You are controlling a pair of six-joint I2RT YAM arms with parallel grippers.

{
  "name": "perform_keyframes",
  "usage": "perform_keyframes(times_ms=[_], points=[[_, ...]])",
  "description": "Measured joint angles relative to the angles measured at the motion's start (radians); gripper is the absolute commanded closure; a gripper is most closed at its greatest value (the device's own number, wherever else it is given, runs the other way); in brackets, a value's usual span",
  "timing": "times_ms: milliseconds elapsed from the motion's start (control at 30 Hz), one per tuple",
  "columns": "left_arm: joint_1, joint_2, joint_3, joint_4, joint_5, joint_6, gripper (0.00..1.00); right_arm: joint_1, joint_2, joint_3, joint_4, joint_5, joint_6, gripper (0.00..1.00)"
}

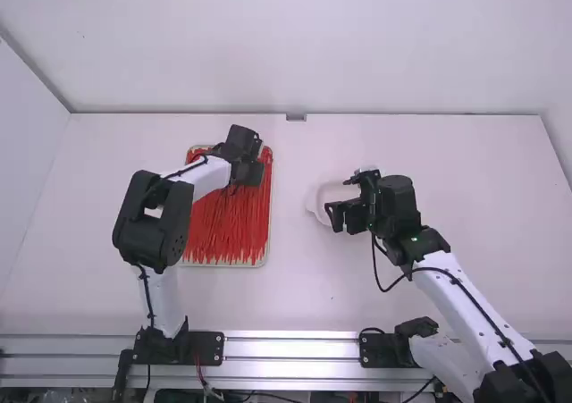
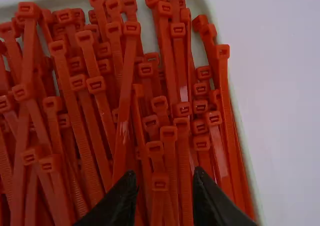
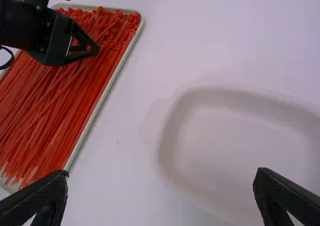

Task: Fasten the cable tie

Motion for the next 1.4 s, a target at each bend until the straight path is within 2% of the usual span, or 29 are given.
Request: perform_keyframes(times_ms=[1000,1400], points=[[0.000,0.000,-0.063,0.082,-0.003,0.000,0.76,0.011,0.000,0.000,-0.001,-0.001,0.000,0.01],[0.000,0.000,-0.063,0.096,-0.003,0.000,0.82,0.027,0.000,0.000,-0.002,0.000,-0.001,0.01]])
